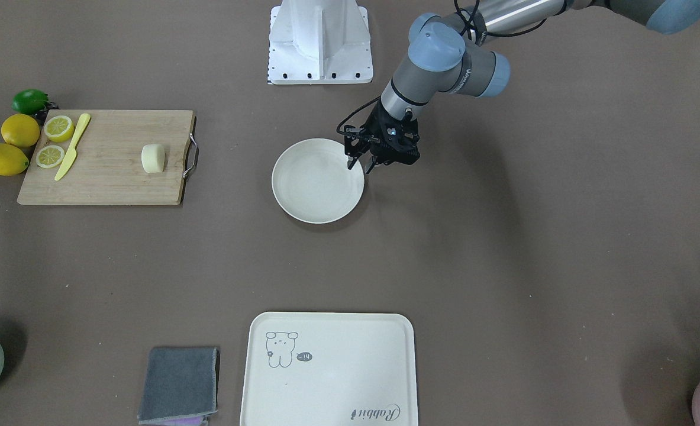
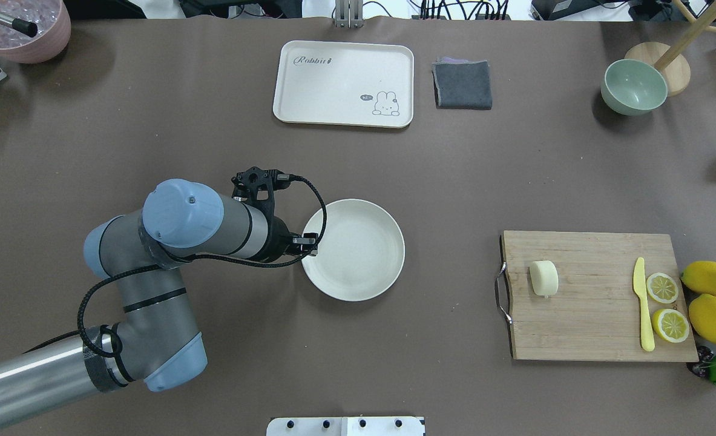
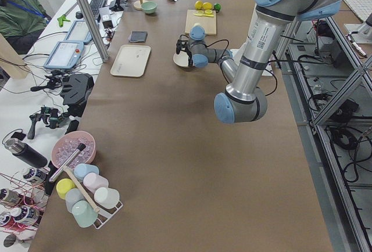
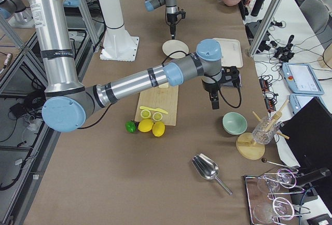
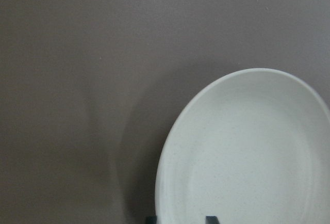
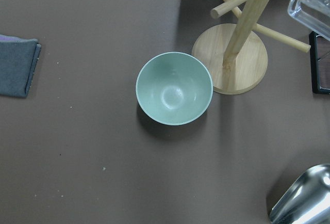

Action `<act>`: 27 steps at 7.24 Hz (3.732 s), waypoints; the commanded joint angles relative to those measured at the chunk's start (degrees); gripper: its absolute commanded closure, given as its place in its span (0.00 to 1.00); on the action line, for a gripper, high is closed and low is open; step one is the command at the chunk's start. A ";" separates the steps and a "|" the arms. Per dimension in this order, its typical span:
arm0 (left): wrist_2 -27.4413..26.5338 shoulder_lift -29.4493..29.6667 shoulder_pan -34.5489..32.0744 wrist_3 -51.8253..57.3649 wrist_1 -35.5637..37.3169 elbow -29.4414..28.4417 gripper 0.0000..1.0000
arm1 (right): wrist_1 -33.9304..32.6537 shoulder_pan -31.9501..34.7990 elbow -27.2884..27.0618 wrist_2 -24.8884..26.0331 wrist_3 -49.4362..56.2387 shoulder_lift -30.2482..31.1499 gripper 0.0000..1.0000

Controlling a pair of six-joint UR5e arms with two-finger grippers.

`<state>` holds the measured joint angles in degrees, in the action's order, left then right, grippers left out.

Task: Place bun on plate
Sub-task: 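Release the plate and withdraw the left gripper while the right arm reaches out, then lower the right gripper onto the pale bun and grasp it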

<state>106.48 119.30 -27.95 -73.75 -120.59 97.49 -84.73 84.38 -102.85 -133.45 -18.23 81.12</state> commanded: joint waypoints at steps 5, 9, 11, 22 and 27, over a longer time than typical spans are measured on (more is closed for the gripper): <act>15.68 -5.11 -20.36 12.19 0.62 0.94 0.02 | 0.53 -7.19 -2.35 -4.19 -0.58 -1.40 0.00; 16.13 -5.83 -25.30 13.81 0.70 -0.19 0.02 | 0.53 -15.88 -3.50 -6.65 -1.28 1.23 0.00; 15.96 -5.74 -27.85 13.89 0.70 -0.99 0.02 | 1.05 -25.52 -6.29 -5.00 -17.04 0.80 0.00; 15.25 -7.32 -33.40 19.96 0.44 -6.09 0.02 | 0.97 -48.34 -6.22 16.29 -30.90 1.58 0.08; 11.82 -7.59 -33.05 20.05 0.35 -6.17 0.02 | 1.05 -48.34 -8.32 17.60 -30.73 1.85 1.00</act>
<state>118.37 111.74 -61.03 -53.80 -120.23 91.44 -83.68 36.04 -110.41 -116.71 -49.00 83.05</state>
